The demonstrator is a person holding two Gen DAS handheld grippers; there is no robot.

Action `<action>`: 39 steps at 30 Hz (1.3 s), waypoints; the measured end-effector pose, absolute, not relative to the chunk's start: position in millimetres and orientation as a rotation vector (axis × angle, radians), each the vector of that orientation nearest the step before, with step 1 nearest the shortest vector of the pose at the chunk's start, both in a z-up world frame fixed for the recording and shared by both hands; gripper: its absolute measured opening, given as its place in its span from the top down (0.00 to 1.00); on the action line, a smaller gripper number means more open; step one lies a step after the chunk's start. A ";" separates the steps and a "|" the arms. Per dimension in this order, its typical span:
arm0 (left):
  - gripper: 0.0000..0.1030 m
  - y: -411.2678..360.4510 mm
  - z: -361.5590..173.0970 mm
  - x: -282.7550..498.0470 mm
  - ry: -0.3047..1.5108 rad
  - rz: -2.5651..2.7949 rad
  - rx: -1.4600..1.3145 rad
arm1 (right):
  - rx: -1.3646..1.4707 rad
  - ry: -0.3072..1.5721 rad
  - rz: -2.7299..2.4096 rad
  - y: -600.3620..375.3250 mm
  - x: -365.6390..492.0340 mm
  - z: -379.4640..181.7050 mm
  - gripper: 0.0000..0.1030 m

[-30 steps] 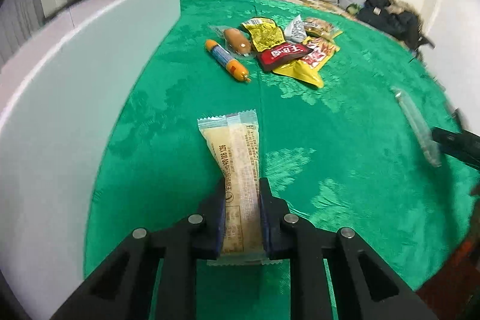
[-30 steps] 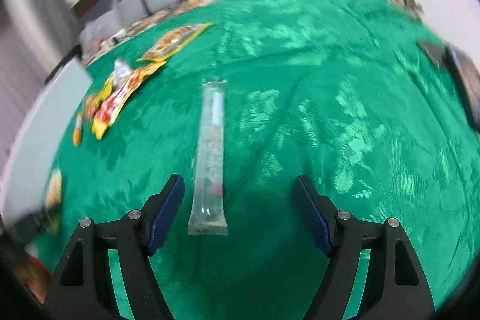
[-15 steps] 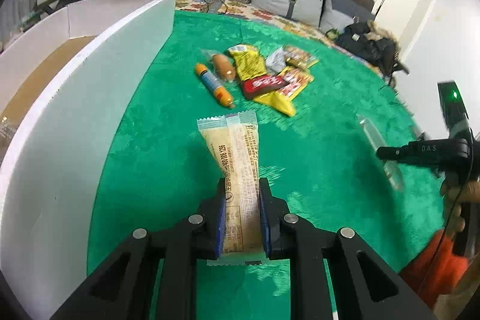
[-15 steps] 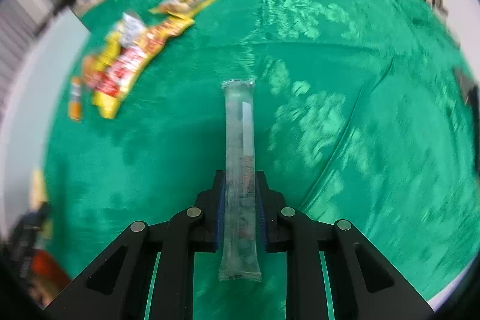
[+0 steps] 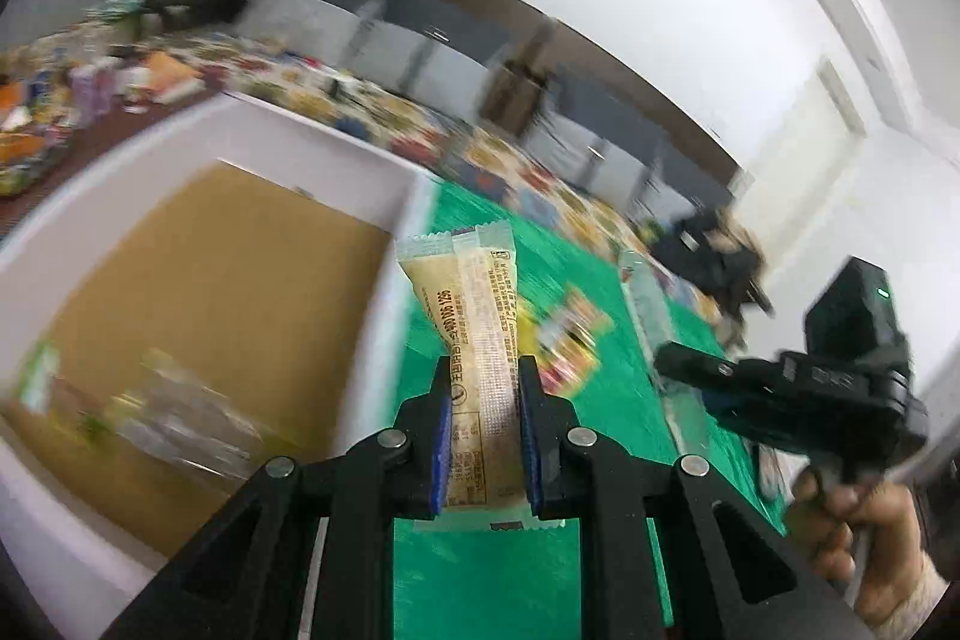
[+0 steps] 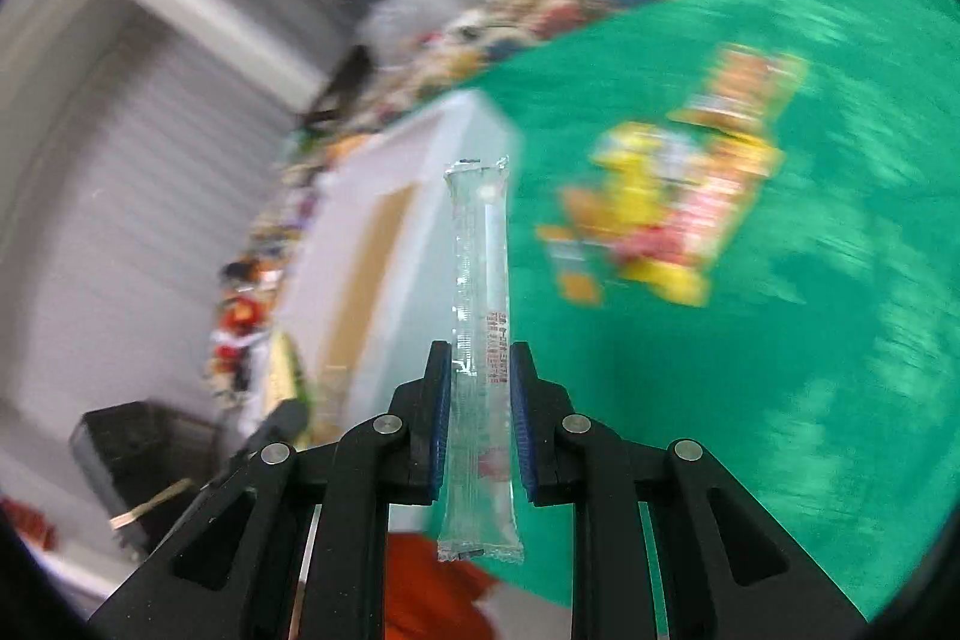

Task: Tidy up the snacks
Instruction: 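Carry both items over the white box and open both tools to drop them, then bring both tools back from the box toward the snack pile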

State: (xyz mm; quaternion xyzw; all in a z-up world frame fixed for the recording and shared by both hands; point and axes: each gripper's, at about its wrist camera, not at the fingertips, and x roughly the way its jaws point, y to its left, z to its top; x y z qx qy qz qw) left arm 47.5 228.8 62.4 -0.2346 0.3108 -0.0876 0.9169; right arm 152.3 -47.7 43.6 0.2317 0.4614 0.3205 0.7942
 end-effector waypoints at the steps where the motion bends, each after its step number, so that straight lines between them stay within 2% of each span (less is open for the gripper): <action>1: 0.82 242.5 63.8 48.0 0.632 -0.142 -0.480 | 0.490 0.990 0.734 -22.7 154.0 50.5 0.81; 5: 0.82 305.2 49.6 54.1 0.673 0.029 -0.495 | 0.447 0.999 0.820 51.8 156.4 57.4 0.81; 11: 0.80 342.4 11.5 50.4 0.770 0.198 -0.446 | 0.377 1.091 0.848 131.3 157.9 23.9 0.80; 12: 0.71 342.0 5.2 50.0 0.786 0.218 -0.442 | 0.367 1.106 0.850 133.8 157.0 18.6 0.77; 13: 0.50 343.2 -3.2 49.1 0.810 0.243 -0.439 | 0.342 1.125 0.842 138.5 158.9 9.8 0.73; 14: 0.38 344.1 -8.7 50.8 0.820 0.257 -0.437 | 0.325 1.132 0.833 139.3 159.4 5.4 0.70; 15: 0.23 345.3 -13.0 46.3 0.818 0.279 -0.434 | 0.314 1.129 0.828 136.1 157.3 3.6 0.54; 16: 0.21 344.5 -14.4 41.9 0.806 0.295 -0.431 | 0.310 1.119 0.825 131.5 157.2 3.4 0.40; 17: 0.21 340.7 -15.4 38.3 0.796 0.303 -0.431 | 0.298 1.100 0.813 122.6 153.9 3.8 0.38; 20: 0.21 326.7 -10.4 37.2 0.778 0.279 -0.441 | 0.202 1.013 0.753 82.1 146.8 7.4 0.38; 24: 0.19 286.7 17.4 46.2 0.718 0.207 -0.421 | 0.034 0.889 0.603 10.3 139.1 -4.5 0.32; 27: 0.13 236.2 39.9 56.2 0.685 0.103 -0.367 | -0.082 0.854 0.454 -51.3 133.4 -34.5 0.31; 31: 0.04 153.3 49.9 67.2 0.695 -0.056 -0.254 | -0.121 0.909 0.245 -148.8 134.3 -82.1 0.31; 35: 0.04 68.0 16.4 90.0 0.828 -0.200 -0.159 | -0.077 0.911 0.104 -222.1 134.6 -105.8 0.31; 39: 0.04 -2.3 -42.9 116.1 0.957 -0.248 -0.055 | -0.012 0.887 0.026 -261.9 136.2 -112.0 0.31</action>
